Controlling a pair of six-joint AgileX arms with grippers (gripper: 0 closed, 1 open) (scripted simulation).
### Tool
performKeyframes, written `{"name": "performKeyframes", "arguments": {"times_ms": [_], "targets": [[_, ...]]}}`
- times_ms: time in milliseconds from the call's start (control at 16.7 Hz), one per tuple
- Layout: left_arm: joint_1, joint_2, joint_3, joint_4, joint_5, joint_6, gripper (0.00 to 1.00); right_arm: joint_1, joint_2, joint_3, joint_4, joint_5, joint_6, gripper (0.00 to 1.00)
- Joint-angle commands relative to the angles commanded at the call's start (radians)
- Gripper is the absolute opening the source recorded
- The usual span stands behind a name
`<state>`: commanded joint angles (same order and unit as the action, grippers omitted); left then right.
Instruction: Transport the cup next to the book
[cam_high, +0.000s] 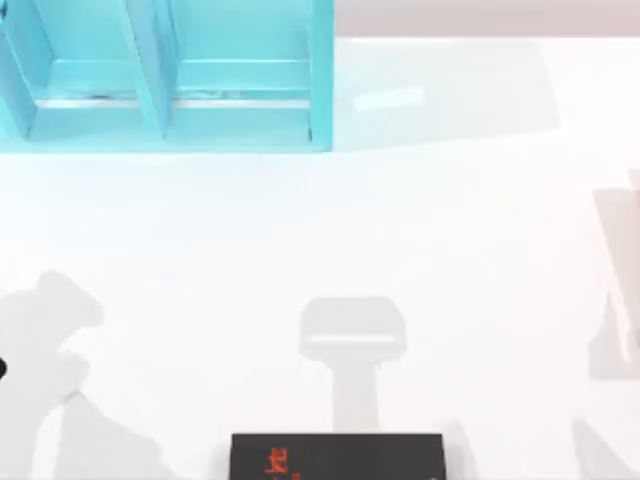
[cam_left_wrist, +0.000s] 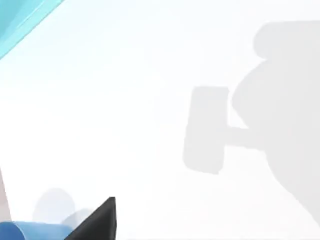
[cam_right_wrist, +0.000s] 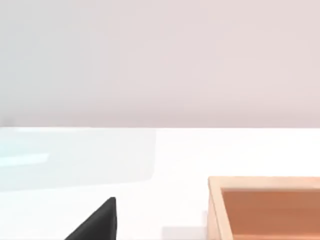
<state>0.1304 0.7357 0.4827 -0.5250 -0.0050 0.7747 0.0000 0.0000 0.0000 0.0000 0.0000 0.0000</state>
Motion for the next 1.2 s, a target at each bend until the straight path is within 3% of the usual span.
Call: {"name": "performKeyframes", "arguments": {"times_ms": [600, 960, 1200], "targets": [[0.282, 0.936, 0.641, -0.654, 0.010, 0.898, 1.00, 0.000, 0.000, 0.000, 0.000, 0.000, 0.000, 1.00], [0.459, 1.201, 1.046, -0.786, 0.007, 1.310, 1.00, 0.000, 0.000, 0.000, 0.000, 0.000, 0.000, 1.00], [0.533, 1.251, 1.213, -0.783, 0.006, 1.471, 1.00, 0.000, 0.000, 0.000, 0.000, 0.000, 0.000, 1.00]]}}
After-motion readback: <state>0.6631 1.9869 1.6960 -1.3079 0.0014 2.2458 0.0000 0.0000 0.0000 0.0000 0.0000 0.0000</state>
